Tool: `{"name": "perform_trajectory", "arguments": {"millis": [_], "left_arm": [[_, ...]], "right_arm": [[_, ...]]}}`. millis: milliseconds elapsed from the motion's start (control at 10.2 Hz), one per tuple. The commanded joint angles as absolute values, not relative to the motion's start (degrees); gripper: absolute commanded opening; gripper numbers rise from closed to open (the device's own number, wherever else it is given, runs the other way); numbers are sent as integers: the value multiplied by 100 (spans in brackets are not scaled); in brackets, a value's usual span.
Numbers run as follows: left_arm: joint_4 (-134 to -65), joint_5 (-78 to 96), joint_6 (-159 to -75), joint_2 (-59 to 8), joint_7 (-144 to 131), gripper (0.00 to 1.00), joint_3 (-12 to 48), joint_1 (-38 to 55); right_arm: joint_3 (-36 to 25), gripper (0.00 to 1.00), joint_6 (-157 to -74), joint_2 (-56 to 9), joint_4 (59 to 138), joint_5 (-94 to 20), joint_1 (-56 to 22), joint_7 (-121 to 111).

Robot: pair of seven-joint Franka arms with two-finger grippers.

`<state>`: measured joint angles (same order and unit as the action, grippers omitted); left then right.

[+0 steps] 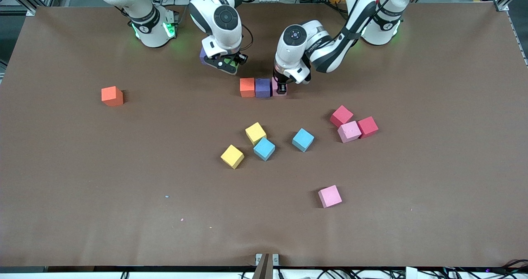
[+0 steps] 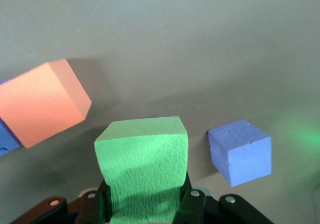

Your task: Arrange 11 blocks into digit 3

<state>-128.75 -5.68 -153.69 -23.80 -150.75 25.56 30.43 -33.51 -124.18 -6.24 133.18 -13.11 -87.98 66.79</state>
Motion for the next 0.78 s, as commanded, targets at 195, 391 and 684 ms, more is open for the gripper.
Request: {"name": "perform_trajectory", "arguments": {"millis": [195,391,684], "left_arm": [[-12850,-597,-15548,-2505,-15100,0,2540,3138],[-12841,-755,-15548,-2531,-15100,0,2540,3120],[-12700,-756,-15548,-2672,-15082,0,2514,3129]], "right_arm": [[-3770,0,-12252,-589,12455,-328,-8614,6243],[-3771,0,-12331,-598,12314,-343,-8159,4780],[-3771,0,-12541,-834,12199,-369,-7858,4026]]}}
